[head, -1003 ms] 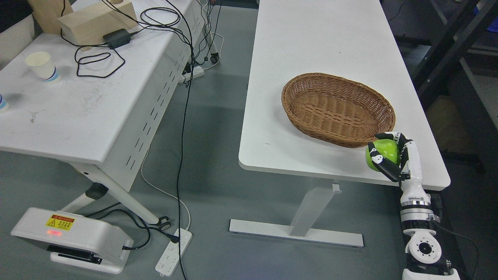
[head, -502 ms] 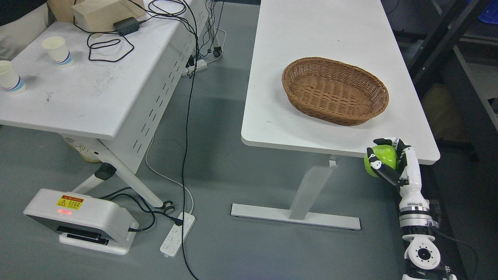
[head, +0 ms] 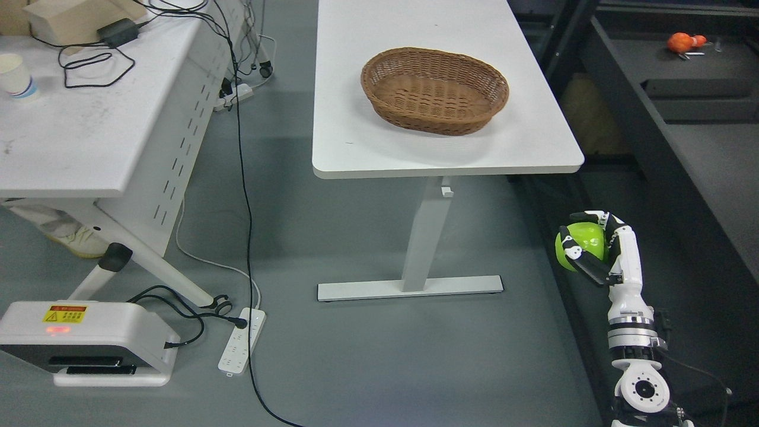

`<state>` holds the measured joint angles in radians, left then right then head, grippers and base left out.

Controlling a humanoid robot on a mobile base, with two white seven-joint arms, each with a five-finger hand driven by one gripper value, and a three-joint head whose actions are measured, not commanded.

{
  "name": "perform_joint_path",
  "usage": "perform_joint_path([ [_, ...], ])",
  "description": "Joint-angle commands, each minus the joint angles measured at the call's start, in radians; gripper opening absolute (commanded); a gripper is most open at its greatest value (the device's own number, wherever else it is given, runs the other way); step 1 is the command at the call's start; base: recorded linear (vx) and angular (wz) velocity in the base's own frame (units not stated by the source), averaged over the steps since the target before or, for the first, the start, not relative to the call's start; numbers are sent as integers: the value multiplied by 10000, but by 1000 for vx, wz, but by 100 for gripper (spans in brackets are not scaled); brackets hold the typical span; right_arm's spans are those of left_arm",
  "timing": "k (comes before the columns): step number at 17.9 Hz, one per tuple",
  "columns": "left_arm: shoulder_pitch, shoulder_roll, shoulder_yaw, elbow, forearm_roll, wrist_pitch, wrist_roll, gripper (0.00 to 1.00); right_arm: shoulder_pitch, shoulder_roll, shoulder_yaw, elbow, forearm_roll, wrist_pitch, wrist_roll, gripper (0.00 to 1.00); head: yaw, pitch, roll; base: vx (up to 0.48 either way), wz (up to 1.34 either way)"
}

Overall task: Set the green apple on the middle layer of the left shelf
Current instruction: 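Carry the green apple in the right hand while turning toward the shelf, then drive up to the shelf holding the apple above the middle layer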

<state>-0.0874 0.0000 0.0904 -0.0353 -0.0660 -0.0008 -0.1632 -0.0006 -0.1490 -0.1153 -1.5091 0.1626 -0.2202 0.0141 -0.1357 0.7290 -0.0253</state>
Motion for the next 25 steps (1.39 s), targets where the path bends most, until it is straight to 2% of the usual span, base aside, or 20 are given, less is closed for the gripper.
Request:
perform_joint_path([
  [1,-1,175,1,0,0,-7,-9,100,-102,33,-13,-3,0,-7,-3,5,0,0,0,-222,-584],
  [13,-1,175,1,0,0,-7,6,100,-40,17,2,-3,0,-7,-3,5,0,0,0,-187,-701],
  [25,-1,175,-14,0,0,-7,6,100,-71,-29,-13,12,0,70,-3,5,0,0,0,-59,-651],
])
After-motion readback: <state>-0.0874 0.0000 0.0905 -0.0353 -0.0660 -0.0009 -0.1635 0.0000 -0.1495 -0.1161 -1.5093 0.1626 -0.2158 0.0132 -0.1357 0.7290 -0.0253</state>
